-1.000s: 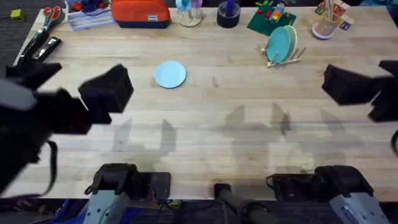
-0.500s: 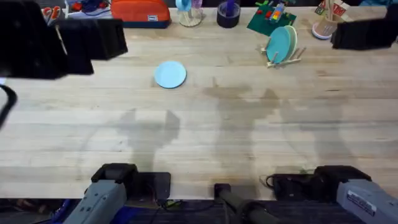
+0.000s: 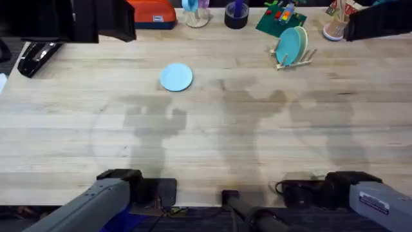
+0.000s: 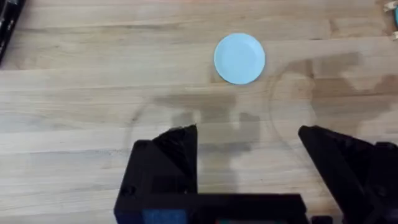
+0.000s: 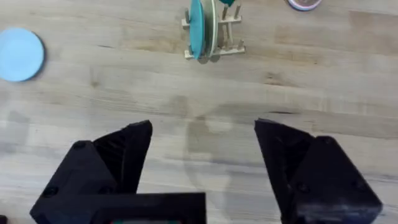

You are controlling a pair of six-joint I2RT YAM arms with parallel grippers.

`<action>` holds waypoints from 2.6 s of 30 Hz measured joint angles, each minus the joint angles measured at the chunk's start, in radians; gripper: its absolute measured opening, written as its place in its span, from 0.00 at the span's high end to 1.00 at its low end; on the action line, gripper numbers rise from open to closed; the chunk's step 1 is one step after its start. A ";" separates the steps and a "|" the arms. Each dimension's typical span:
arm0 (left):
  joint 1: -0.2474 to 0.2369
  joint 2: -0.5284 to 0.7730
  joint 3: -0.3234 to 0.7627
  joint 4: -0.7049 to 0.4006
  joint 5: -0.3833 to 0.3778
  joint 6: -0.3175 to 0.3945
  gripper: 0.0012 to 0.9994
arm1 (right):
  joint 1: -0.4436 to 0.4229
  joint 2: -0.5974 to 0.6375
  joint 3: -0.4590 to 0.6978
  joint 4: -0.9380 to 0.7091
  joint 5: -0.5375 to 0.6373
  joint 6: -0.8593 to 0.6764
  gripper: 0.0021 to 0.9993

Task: Pick up the plates from the table one by one and place each into a slot on the dish rack.

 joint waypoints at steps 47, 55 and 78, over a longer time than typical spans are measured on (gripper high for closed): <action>0.205 0.081 -0.334 0.190 0.340 0.120 0.96 | 0.000 0.000 0.001 0.006 0.000 -0.003 0.00; 0.205 0.199 -0.451 0.282 0.469 0.146 0.96 | 0.000 0.000 0.001 0.003 0.000 -0.003 0.00; 0.219 0.515 -0.454 0.420 0.730 0.247 0.96 | 0.000 0.000 0.001 0.003 0.000 -0.003 0.01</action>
